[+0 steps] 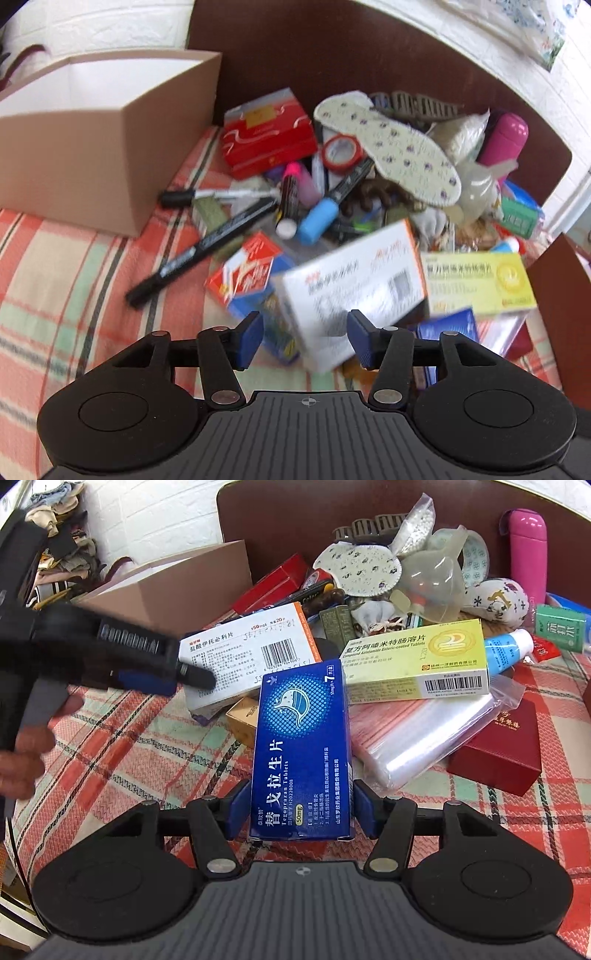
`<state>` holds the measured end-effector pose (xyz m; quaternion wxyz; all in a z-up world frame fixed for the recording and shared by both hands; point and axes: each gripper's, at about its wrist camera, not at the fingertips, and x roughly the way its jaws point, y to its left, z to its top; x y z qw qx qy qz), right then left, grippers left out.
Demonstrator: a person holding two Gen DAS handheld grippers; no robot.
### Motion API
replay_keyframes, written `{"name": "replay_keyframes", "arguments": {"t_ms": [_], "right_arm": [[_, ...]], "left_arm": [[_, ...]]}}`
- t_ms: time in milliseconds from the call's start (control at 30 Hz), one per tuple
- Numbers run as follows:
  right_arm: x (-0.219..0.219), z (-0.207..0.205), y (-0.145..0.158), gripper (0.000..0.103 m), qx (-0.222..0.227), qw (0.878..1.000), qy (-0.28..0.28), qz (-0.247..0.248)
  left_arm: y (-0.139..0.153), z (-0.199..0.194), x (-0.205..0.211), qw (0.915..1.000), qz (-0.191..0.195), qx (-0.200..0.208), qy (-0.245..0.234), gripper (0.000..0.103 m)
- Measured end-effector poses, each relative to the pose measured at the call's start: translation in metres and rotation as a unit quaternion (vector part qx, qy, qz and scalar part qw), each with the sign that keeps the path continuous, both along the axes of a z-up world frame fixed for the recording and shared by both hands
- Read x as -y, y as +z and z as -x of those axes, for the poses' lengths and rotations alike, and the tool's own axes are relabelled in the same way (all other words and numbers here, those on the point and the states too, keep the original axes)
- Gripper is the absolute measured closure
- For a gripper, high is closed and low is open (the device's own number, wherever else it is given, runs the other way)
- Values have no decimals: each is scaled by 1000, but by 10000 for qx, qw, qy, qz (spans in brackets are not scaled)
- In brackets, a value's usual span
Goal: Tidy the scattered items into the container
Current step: 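Grasp the blue medicine box with the right tool while the left tool approaches the white box, then grasp the white medicine box with the left tool while the right tool holds the blue box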
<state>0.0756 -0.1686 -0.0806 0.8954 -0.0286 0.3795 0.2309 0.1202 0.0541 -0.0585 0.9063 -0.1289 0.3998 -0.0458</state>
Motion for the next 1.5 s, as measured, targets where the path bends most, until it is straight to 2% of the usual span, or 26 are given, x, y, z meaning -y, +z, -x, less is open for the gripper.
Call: {"name": "replay_keyframes", "arguments": {"t_ms": [167, 200, 233, 267, 300, 333, 367, 400, 433, 467, 500, 533, 567, 633, 667, 733, 800, 867, 1067, 1167, 1233, 1333, 1500], "right_arm": [[1, -2, -1, 40, -28, 10000, -29, 11], [1, -2, -1, 40, -25, 10000, -28, 16], [1, -2, -1, 40, -20, 10000, -27, 22], [1, -2, 0, 40, -14, 10000, -26, 28], [1, -1, 0, 40, -12, 10000, -27, 30], [0, -1, 0, 40, -8, 10000, -28, 31], [0, -1, 0, 40, -2, 10000, -30, 31], [0, -1, 0, 40, 4, 10000, -31, 31], [0, 0, 1, 40, 10, 10000, -32, 31], [0, 0, 1, 40, 16, 10000, -34, 31], [0, 0, 1, 40, 27, 10000, -36, 28], [0, 1, 2, 40, 39, 10000, -34, 24], [0, 2, 3, 40, 53, 10000, -30, 21], [1, 5, 4, 39, 83, 10000, -24, 14], [2, 6, 5, 38, 95, 9999, -31, 11], [5, 8, 6, 36, 117, 9999, -50, 4], [7, 7, 6, 35, 112, 9999, -76, -10], [8, 6, 5, 35, 101, 9999, -101, -27], [8, 5, 4, 35, 92, 9999, -87, -95], [12, 4, 4, 35, 89, 9998, -114, -108], [15, 4, 3, 35, 66, 9998, -125, -147], [16, 3, 2, 35, 48, 9998, -109, -180], [17, 0, -1, 35, 12, 9997, -115, -202]], "left_arm": [[-4, -21, 10, 9999, 20, -25, -107, 28], [-6, -23, 10, 9998, 95, -33, -141, 28], [-7, -25, 11, 9997, 158, -37, -174, 33], [-8, -24, 13, 9997, 109, -16, -203, 43], [-8, -23, 15, 9997, 67, 4, -238, 47], [-7, -20, 16, 9994, 94, 10, -324, 59], [-6, -18, 17, 9991, 128, 11, -411, 67], [-6, -17, 18, 9985, 215, -26, -506, 91], [-5, -15, 19, 9978, 295, -59, -598, 101], [-5, -13, 22, 9973, 320, -66, -656, 100], [-5, -11, 25, 9969, 337, -73, -713, 99], [-5, -10, 28, 9967, 292, -81, -749, 92], [-6, -9, 32, 9967, 242, -84, -768, 77], [-4, -8, 35, 9977, 103, -28, -676, 71], [-2, -7, 34, 9982, 25, 39, -599, 60], [5, -5, 31, 9987, 1, 162, -493, 46], [13, -7, 31, 9983, -35, 262, -515, 43], [21, -10, 34, 9975, -143, 355, -591, 34], [24, -24, 77, 9887, -908, 425, -1117, 31], [14, -29, 96, 9816, -1274, 369, -1371, 25], [3, -32, 104, 9780, -1482, 290, -1439, 25], [-9, -39, 100, 9826, -1320, 125, -1299, 16], [-14, -45, 97, 9854, -1109, -1, -1288, 13]]}}
